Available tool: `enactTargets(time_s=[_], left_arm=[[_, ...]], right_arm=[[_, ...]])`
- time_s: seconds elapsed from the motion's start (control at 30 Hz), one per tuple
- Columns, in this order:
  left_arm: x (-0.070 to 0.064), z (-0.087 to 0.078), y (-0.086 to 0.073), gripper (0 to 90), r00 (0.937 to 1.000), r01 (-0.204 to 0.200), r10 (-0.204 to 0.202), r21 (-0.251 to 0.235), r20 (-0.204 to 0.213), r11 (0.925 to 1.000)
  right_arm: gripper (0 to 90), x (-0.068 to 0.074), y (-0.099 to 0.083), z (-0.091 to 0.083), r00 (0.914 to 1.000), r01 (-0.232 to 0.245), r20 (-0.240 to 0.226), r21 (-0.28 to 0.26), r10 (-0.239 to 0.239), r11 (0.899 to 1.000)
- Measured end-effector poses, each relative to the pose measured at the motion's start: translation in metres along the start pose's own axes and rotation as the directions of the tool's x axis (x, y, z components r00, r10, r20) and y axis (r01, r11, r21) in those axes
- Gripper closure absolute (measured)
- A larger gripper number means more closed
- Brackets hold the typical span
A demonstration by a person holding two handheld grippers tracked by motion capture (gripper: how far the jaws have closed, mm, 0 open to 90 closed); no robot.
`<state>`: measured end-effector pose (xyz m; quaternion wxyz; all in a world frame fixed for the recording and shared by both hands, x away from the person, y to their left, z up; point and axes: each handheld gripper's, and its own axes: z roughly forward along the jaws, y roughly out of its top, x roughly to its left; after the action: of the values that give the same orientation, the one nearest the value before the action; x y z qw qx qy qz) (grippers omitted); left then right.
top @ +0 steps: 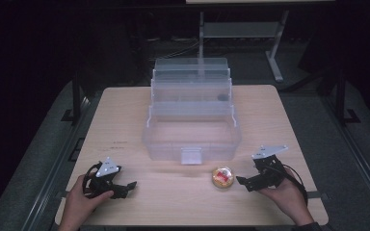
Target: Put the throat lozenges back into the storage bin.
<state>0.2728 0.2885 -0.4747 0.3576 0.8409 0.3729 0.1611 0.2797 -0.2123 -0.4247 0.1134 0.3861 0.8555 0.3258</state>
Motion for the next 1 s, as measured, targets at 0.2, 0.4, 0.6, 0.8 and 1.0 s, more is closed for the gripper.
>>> enactTargets(time_s=[0.2, 0.4, 0.6, 0.8, 1.0], left_arm=[[0.0, 0.0, 0.0, 11.7, 1.0, 0.0, 0.0, 0.0, 0.0, 1.0], [0.0, 0.0, 0.0, 11.7, 1.0, 0.0, 0.0, 0.0, 0.0, 1.0], [0.0, 0.0, 0.0, 11.7, 1.0, 0.0, 0.0, 0.0, 0.0, 1.0], [0.0, 0.0, 0.0, 11.7, 1.0, 0.0, 0.0, 0.0, 0.0, 1.0], [0.0, 0.0, 0.0, 11.7, 1.0, 0.0, 0.0, 0.0, 0.0, 1.0]], right_arm=[[6.4, 0.004, 0.003, 0.004, 0.9999, 0.007, -0.012, 0.002, -0.007, 1.0], [6.7, 0.008, 0.005, 0.009, 0.9994, 0.023, -0.024, -0.003, -0.023, 1.0], [6.7, 0.012, 0.007, 0.014, 0.9989, 0.034, -0.032, 0.003, -0.034, 0.999], [10.9, 0.018, 0.012, 0.018, 0.9972, 0.06, -0.044, -0.016, -0.06, 0.998], [11.7, 0.024, 0.015, 0.022, 0.996, 0.062, -0.063, -0.026, -0.064, 0.998]])
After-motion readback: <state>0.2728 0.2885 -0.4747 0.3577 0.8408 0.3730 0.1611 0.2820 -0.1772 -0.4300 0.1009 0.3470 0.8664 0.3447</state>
